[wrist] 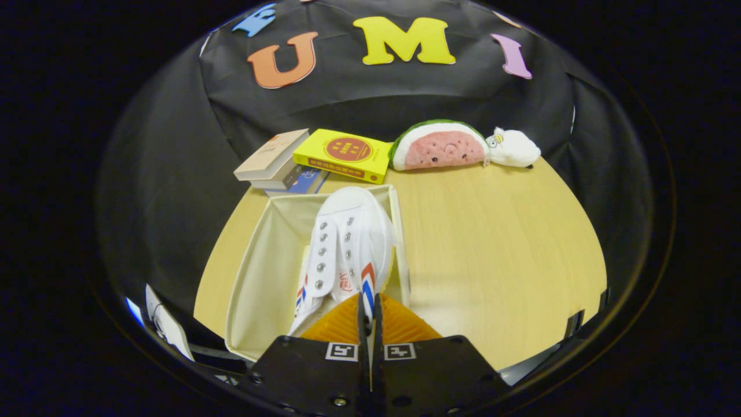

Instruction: Open the storage box then place both shoes into the box .Put the left shoe in first, then the right shoe, with the right side of both shoes facing outward in a uniform manner.

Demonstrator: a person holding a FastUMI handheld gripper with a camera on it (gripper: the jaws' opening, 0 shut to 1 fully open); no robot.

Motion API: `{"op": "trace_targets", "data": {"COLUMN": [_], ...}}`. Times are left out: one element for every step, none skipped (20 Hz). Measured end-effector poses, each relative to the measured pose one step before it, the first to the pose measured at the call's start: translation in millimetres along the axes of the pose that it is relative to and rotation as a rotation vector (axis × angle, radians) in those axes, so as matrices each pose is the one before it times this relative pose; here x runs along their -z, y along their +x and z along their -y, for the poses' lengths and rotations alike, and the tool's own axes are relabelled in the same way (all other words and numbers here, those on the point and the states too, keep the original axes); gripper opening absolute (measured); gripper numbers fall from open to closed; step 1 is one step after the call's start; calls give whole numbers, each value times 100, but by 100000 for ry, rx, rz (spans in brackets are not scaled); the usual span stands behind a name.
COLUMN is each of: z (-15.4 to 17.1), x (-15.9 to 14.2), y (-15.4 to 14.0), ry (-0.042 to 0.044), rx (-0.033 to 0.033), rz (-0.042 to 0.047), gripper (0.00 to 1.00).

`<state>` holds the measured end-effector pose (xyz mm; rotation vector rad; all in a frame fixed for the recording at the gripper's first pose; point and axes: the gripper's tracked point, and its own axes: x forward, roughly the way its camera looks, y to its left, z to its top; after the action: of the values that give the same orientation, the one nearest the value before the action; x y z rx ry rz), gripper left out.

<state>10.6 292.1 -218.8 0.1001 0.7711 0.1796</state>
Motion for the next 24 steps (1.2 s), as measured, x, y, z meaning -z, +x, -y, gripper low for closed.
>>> {"op": "trace_targets", "data": {"z": [-141, -452, -408, 44, -252, -294, -95, 357, 304, 441, 520, 557, 767, 426, 862, 884, 981, 825, 733, 741, 871, 865, 843, 765], "x": [250, 209, -246, -538, -524, -495, -816, -906, -992, -1201, -1252, -1338, -1004, -1078, -1354, -1155, -1056, -641, -734, -840, -409, -309, 64, -103], "y": [496, -141, -97, -258, -468, -533, -590, -712, -893, -962, -974, -917, -953, -1059, -1249, -931, -913, -706, -817, -652, -532, -485, -416, -469], "ry": [370, 1611, 1087, -775, -1027, -873, -573, -778, -953, -750, -680, -928, -1393, -1357, -1736, -1435, -1032, -477, 195, 740, 882, 708, 322, 277], "rx": [-758, -2602, -1587, -168, -906, -1466, -796, 577, 750, 962, 805, 1080, 1165, 162, 1495, 1823, 2438, 2329, 1728, 1310, 1887, 2005, 2159, 1598], "rz": [-955, -638, 874, 1976, 1951, 2098, 3042, 3723, 4484, 4773, 4788, 4452, 3394, 2999, 3084, 3553, 3456, 3701, 3368, 3911, 2401, 1777, 768, 866], "gripper": [2, 14, 21, 26, 32, 48, 64, 80, 86, 87, 88, 89, 90, 90, 91, 91, 91, 92, 92, 92, 92, 93, 93, 93]}}
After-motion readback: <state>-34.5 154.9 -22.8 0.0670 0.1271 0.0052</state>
